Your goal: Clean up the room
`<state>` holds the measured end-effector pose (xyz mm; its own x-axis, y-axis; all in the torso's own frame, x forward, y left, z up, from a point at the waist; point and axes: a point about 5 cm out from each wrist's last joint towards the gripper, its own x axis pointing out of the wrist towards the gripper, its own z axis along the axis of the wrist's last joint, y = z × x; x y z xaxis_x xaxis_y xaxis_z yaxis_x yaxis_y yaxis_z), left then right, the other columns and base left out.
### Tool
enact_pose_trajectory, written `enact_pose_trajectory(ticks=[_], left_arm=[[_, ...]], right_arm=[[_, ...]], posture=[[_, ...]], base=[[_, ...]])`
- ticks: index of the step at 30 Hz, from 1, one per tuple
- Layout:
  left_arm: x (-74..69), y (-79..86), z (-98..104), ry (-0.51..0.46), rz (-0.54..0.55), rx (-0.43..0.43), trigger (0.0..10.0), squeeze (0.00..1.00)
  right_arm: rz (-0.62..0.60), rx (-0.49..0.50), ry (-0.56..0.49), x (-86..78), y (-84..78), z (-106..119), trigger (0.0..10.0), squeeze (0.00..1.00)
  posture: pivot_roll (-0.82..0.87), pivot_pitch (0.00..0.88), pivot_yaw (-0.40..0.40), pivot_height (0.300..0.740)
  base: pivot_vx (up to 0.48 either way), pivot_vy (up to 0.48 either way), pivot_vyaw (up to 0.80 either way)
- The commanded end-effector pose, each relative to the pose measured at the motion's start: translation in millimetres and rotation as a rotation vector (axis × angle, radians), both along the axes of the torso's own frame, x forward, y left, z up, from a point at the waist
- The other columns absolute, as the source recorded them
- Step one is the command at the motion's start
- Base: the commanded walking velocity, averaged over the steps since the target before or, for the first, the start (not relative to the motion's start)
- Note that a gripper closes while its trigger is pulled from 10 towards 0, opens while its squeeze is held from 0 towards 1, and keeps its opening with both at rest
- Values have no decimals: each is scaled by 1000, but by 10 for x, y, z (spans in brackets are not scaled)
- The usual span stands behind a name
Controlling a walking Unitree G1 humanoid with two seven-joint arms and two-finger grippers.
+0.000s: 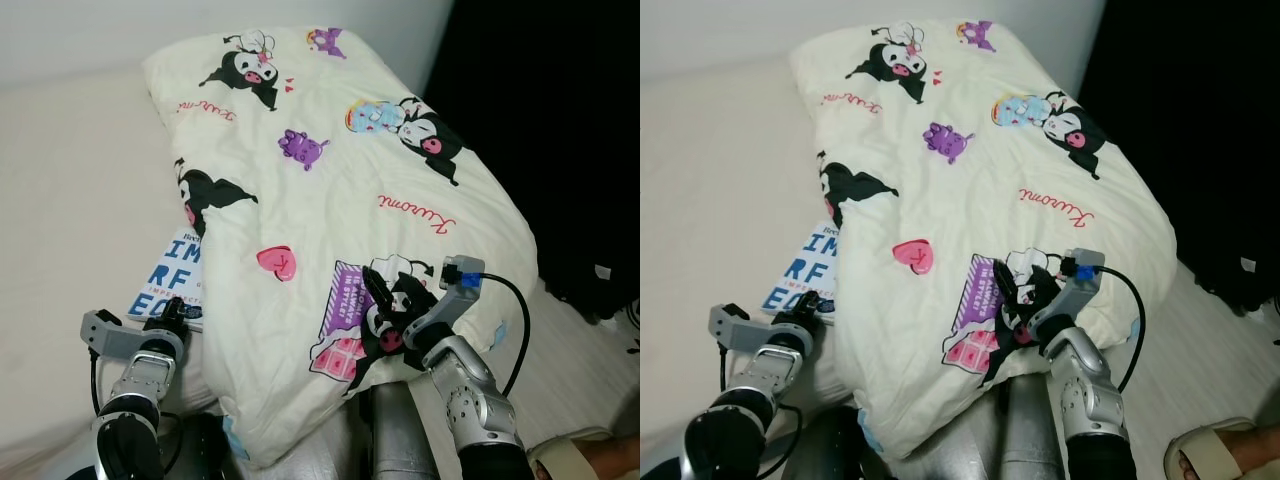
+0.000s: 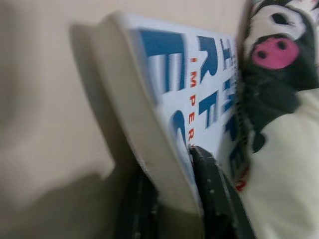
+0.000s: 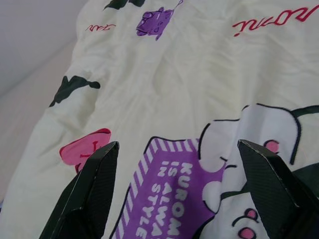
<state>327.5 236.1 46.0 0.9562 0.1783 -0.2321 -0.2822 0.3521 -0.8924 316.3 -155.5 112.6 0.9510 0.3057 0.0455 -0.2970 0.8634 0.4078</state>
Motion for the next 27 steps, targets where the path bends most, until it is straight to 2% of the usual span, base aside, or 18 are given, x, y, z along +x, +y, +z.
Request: enact_pose_trajectory(ticks=[1, 3, 4, 7, 8, 9, 11, 12, 13, 15, 16, 17, 19, 20, 21, 25, 26, 27], left_arm=[[-2, 101, 33, -5, 34, -15, 0, 0], [-2, 101, 33, -5, 34, -15, 0, 0], [52, 253, 187, -58, 76, 17, 0, 0], [52, 253, 187, -58, 76, 17, 0, 0], [165, 488, 531, -149, 116, 140, 0, 0], [268, 726, 987, -253, 165, 302, 0, 0], [268, 726, 987, -253, 165, 302, 0, 0], [317, 868, 1359, -330, 199, 438, 0, 0], [335, 988, 1814, -406, 244, 651, 0, 0], [298, 1056, 2357, -502, 317, 904, 0, 0], [273, 1063, 2521, -536, 347, 975, 0, 0], [273, 1063, 2521, -536, 347, 975, 0, 0], [177, 1037, 2965, -643, 432, 1143, 0, 0], [135, 1003, 3136, -702, 453, 1187, 0, 0], [135, 1003, 3136, -702, 453, 1187, 0, 0], [73, 889, 3403, -820, 450, 1259, 0, 0], [110, 757, 3495, -912, 328, 1251, 0, 0], [110, 757, 3495, -912, 328, 1251, 0, 0]], right_arm=[[-1, 18, 1, -5, -1, 24, 10000, 0], [-1, 18, 1, -5, -1, 24, 10000, 0], [0, 20, -9, 14, 2, 61, 10000, 0], [0, 20, -9, 14, 2, 61, 10000, 0], [5, 26, -28, 52, 7, 126, 10000, 0], [12, 37, -52, 95, 17, 196, 10000, 0], [12, 37, -52, 95, 17, 196, 10000, 0], [17, 45, -66, 129, 25, 246, 10000, 0], [28, 49, -83, 160, 50, 301, 10000, 0], [41, 49, -101, 189, 82, 359, 10000, 0], [45, 48, -107, 198, 89, 376, 10000, 0], [45, 48, -107, 198, 89, 376, 10000, 0], [55, 48, -126, 214, 97, 427, 10000, 0], [59, 47, -134, 220, 96, 451, 10000, 0], [59, 47, -134, 220, 96, 451, 10000, 0], [59, 50, -154, 239, 77, 511, 10000, 0], [59, 52, -171, 253, 54, 563, 10000, 0], [59, 52, -171, 253, 54, 563, 10000, 0]], posture=[[-372, 258, -11, 525], [-372, 258, -11, 525], [-365, 250, -12, 525], [-365, 250, -12, 525], [-340, 234, -13, 525], [-325, 224, -14, 525], [-325, 224, -14, 525], [-316, 214, -14, 525], [-310, 203, -14, 525], [-306, 196, -14, 525], [-305, 194, -14, 525], [-305, 194, -14, 525], [-299, 178, -16, 525], [-298, 176, -16, 525], [-298, 176, -16, 525], [-296, 166, -17, 525], [-290, 157, -20, 525], [-290, 157, -20, 525]], base=[[0, 0, 0], [0, 0, 0], [0, 0, 0], [0, 0, 0], [0, 0, 0], [0, 0, 0], [0, 0, 0], [0, 0, 0], [0, 0, 0], [0, 0, 0], [0, 0, 0], [0, 0, 0], [0, 0, 0], [0, 0, 0], [0, 0, 0], [0, 0, 0], [0, 0, 0], [0, 0, 0]])
